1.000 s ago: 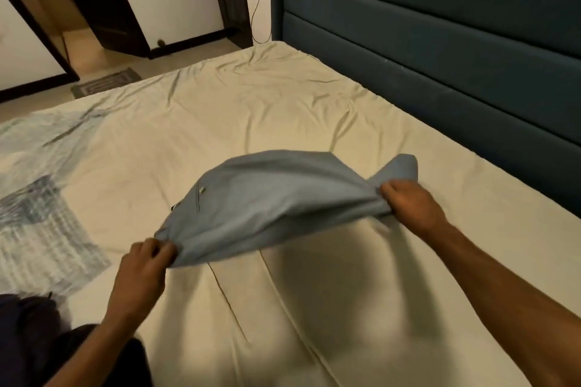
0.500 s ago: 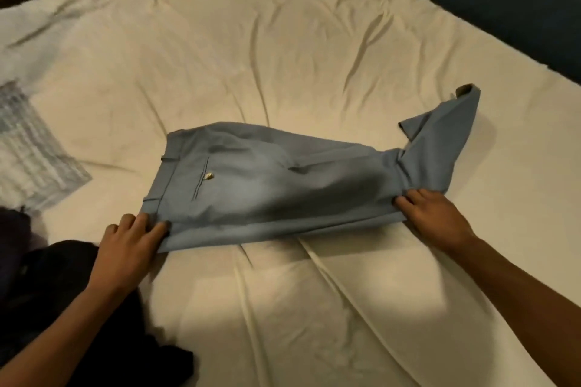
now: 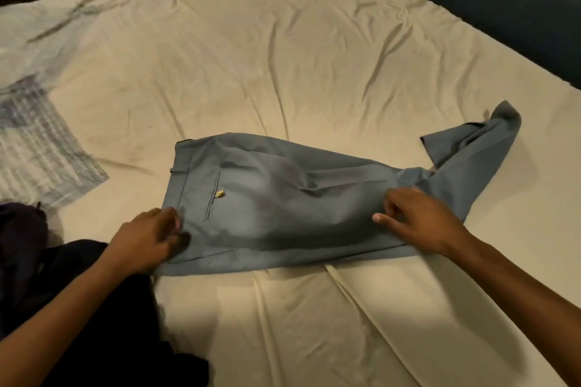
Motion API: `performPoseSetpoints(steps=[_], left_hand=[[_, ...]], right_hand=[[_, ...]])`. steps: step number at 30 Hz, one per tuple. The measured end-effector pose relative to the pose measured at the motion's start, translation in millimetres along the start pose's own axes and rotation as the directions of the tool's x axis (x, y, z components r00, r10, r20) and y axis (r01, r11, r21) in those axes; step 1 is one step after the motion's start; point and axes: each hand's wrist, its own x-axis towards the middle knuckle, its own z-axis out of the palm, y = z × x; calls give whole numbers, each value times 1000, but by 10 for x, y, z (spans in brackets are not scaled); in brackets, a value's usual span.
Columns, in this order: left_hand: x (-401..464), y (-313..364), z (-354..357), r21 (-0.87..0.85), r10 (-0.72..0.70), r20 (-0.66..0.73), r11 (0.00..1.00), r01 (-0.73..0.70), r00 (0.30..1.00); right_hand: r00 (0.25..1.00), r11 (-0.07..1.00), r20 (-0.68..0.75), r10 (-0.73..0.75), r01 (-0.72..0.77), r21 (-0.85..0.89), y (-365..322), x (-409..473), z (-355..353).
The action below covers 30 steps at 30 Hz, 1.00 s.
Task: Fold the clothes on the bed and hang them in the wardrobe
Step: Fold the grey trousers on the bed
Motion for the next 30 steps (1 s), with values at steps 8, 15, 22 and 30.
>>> performPoseSetpoints(steps=[8,15,22,30], left_hand=[[1038,251,-166,206,191,-200,967,-149,961],[1573,394,-312,312,45,-24,949,-36,999],[1768,231,-280,318,-96,-66,942,112,993],[1747,-16,-244,144,-253,-58,955,259,966]], right_hand=[[982,927,145,-122,165,-338,-411,966,164],[992,974,-1,-123,120,-192,-314,1019,276],[979,1000,-201,-11,17,26,-300,939,225],[987,999,-157,-16,20,25,-123,966,219]])
